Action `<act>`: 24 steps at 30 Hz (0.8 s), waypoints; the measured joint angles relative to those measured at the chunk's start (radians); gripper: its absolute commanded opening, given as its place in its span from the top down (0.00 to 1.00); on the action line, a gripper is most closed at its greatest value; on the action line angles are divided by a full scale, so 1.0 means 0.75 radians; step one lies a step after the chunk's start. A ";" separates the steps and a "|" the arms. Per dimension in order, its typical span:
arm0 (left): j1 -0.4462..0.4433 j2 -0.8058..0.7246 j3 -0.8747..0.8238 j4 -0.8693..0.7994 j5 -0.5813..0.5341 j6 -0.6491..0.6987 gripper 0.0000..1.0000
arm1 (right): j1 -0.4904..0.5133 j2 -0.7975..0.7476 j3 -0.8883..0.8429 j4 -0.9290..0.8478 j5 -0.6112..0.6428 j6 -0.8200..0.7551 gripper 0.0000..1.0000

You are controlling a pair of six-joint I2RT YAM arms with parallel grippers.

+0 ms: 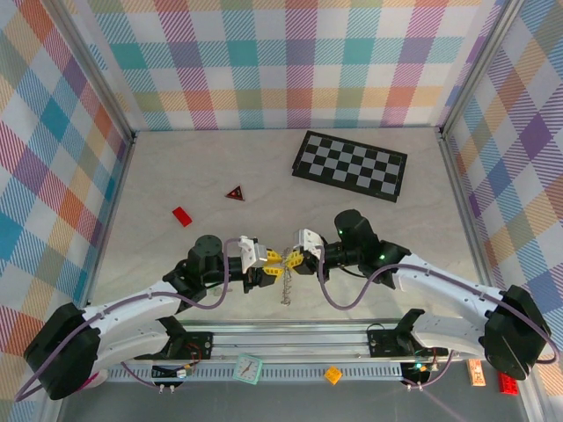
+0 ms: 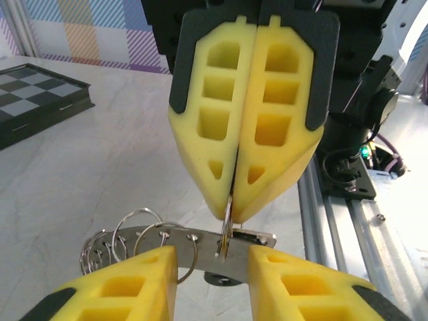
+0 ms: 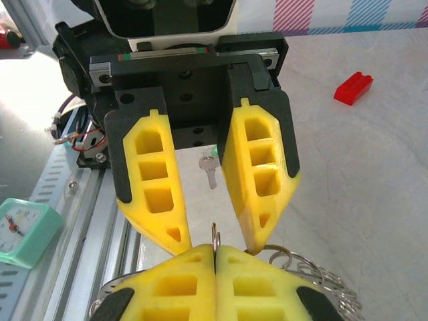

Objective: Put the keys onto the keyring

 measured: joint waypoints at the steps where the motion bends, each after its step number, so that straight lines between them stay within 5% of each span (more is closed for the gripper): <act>1: 0.000 -0.009 0.017 -0.043 -0.014 0.013 0.66 | 0.000 0.000 0.022 -0.043 0.012 -0.023 1.00; 12: 0.000 -0.016 0.128 -0.299 -0.045 0.090 0.73 | 0.025 0.100 0.261 -0.429 0.131 -0.225 1.00; 24: -0.001 0.032 0.184 -0.342 0.009 0.122 0.86 | 0.070 0.184 0.374 -0.547 0.143 -0.314 1.00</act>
